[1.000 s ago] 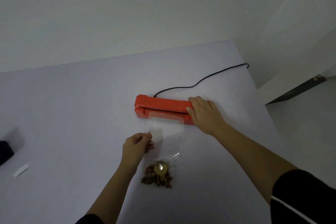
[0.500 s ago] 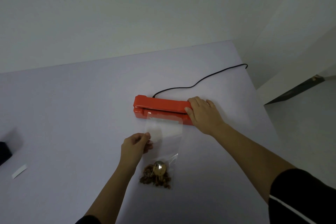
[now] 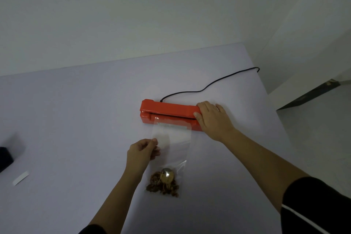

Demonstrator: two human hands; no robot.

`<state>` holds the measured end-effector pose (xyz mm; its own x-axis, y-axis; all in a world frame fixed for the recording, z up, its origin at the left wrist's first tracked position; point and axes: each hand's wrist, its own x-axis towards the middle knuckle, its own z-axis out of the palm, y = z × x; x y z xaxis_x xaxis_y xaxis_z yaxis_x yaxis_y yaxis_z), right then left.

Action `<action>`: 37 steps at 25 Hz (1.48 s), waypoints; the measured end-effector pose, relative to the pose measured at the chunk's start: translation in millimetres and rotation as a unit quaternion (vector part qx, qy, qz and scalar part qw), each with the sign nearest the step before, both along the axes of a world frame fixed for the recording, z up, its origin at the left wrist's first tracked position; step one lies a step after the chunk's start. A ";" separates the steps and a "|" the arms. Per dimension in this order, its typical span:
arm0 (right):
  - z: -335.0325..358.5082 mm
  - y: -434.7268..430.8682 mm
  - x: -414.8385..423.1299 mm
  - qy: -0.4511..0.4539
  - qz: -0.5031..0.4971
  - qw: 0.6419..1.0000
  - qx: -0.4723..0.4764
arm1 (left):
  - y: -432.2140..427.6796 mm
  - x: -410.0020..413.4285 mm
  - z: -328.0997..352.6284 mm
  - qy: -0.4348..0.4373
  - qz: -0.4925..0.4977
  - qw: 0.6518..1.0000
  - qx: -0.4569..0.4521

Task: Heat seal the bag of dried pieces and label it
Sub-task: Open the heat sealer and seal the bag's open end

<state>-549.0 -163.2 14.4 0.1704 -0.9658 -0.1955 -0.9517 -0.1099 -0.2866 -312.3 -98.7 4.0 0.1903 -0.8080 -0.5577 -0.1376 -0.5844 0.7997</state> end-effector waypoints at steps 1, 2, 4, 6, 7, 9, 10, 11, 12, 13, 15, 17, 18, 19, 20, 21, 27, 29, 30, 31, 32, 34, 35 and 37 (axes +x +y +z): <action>-0.6 -0.2 -0.6 0.001 0.004 1.000 0.001 | 0.5 -0.3 -0.1 0.000 0.000 1.000 0.001; -0.5 -0.2 -1.5 0.000 0.007 1.000 0.004 | 0.5 -0.7 -0.1 0.000 0.001 1.000 0.001; 0.0 -1.6 -2.2 -0.013 0.013 1.000 0.011 | -0.6 -0.7 0.5 -0.001 0.003 1.000 0.003; 1.8 -4.3 -3.9 -0.026 0.017 0.999 0.024 | -2.9 -1.2 1.5 -0.001 0.006 1.000 0.008; 3.9 -4.4 -5.6 -0.033 0.018 0.999 0.035 | -3.1 -1.7 2.1 -0.002 0.005 1.000 0.010; 12.2 -2.8 -9.0 -0.071 0.025 0.996 0.052 | -2.3 -2.8 3.2 -0.005 0.004 1.000 0.014; 18.2 -1.7 -10.6 -0.106 0.028 0.993 0.043 | -2.1 -3.1 3.6 -0.005 0.003 1.000 0.015; 26.1 -0.6 -11.2 -0.147 0.031 0.989 0.018 | -1.8 -2.9 4.2 -0.005 0.001 1.000 0.016; 35.5 -0.3 -11.3 -0.183 0.030 0.983 -0.015 | -2.0 -3.1 4.7 -0.005 -0.001 1.000 0.016; 45.5 -1.4 -10.5 -0.211 0.026 0.976 -0.044 | -2.2 -2.9 5.1 -0.005 -0.002 1.000 0.015; 66.5 -5.0 -6.3 -0.266 0.009 0.962 -0.058 | -2.9 -2.4 6.4 -0.005 -0.003 1.000 0.015; 87.8 -11.7 2.4 -0.331 -0.011 0.943 -0.032 | -3.0 -1.9 7.4 -0.004 -0.006 1.000 0.014; 98.1 -16.3 9.3 -0.360 -0.014 0.932 -0.029 | -2.7 -1.9 7.5 -0.005 -0.007 1.000 0.013; 107.4 -22.0 18.4 -0.384 -0.008 0.923 -0.030 | -2.2 -1.9 7.8 -0.006 -0.007 1.000 0.013; 114.9 -28.5 29.1 -0.406 0.004 0.914 -0.027 | -2.0 -2.0 7.9 -0.007 -0.007 1.000 0.013; 121.7 -35.5 41.4 -0.428 0.018 0.903 -0.018 | -1.8 -2.5 8.2 -0.008 -0.008 1.000 0.013; 137.8 -68.3 98.8 -0.437 0.138 0.882 0.113 | -3.0 -3.9 7.5 -0.021 -0.015 1.000 0.009; 127.2 -67.7 90.9 -0.480 0.080 0.870 0.079 | -4.0 -4.0 5.4 -0.034 -0.021 0.999 0.004; 119.5 -61.7 84.4 -0.517 0.000 0.855 0.030 | -4.3 -4.4 4.6 -0.038 -0.023 0.999 -0.006; 108.0 -51.9 77.1 -0.544 -0.110 0.831 -0.032 | -4.2 -5.0 4.2 -0.045 -0.031 0.998 -0.022; 92.5 -37.9 70.1 -0.546 -0.227 0.802 -0.085 | -4.4 -5.5 3.8 -0.056 -0.042 0.997 -0.042; 59.3 -0.6 61.4 -0.485 -0.396 0.769 -0.127 | -7.3 -5.3 3.4 -0.074 -0.078 0.991 -0.082; 42.4 17.8 60.1 -0.456 -0.438 0.766 -0.118 | -10.3 -5.4 2.1 -0.083 -0.102 0.986 -0.099; 15.6 43.3 62.1 -0.440 -0.491 0.748 -0.079 | -20.0 -6.6 0.5 -0.116 -0.154 0.973 -0.126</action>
